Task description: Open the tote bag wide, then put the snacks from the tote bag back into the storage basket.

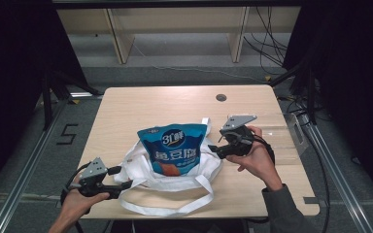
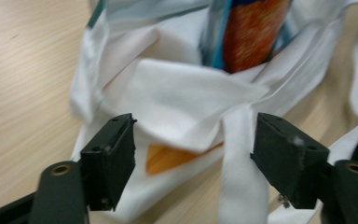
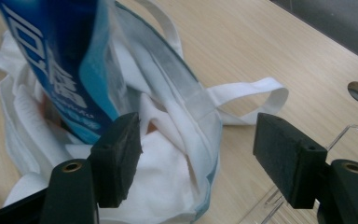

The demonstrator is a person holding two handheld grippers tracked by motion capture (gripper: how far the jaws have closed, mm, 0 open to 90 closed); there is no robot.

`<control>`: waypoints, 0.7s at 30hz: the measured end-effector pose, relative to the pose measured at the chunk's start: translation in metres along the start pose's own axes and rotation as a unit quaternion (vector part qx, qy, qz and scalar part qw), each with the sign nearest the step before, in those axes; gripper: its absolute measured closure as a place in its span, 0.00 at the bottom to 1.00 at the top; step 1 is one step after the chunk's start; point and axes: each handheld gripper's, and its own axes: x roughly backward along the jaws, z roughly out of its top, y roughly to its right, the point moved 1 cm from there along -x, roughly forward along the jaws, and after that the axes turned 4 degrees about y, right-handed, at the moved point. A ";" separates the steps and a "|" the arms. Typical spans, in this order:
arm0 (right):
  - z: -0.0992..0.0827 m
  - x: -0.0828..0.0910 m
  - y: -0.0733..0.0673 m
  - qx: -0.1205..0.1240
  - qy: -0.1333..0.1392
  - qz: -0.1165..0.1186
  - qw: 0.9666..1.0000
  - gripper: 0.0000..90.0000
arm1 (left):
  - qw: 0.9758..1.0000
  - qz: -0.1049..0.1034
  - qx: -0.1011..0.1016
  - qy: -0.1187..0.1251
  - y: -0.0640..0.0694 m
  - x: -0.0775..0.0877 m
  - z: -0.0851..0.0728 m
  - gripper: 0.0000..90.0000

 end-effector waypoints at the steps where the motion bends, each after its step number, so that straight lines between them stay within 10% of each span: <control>1: 0.001 0.001 -0.002 -0.002 -0.003 0.005 1.000 0.35 | 1.000 0.003 0.010 -0.005 0.000 0.002 -0.003 0.28; 10: 0.003 0.001 -0.008 0.008 -0.007 0.010 1.000 0.30 | 0.999 0.021 0.024 -0.029 0.001 0.012 -0.027 0.21; 14: 0.006 0.004 -0.008 0.017 -0.002 0.012 1.000 0.27 | 0.998 0.030 -0.003 -0.053 0.002 0.014 -0.033 0.19; 21: 0.021 0.015 -0.011 0.053 -0.015 0.020 0.998 0.25 | 0.999 0.034 0.005 -0.029 0.005 0.016 -0.036 0.19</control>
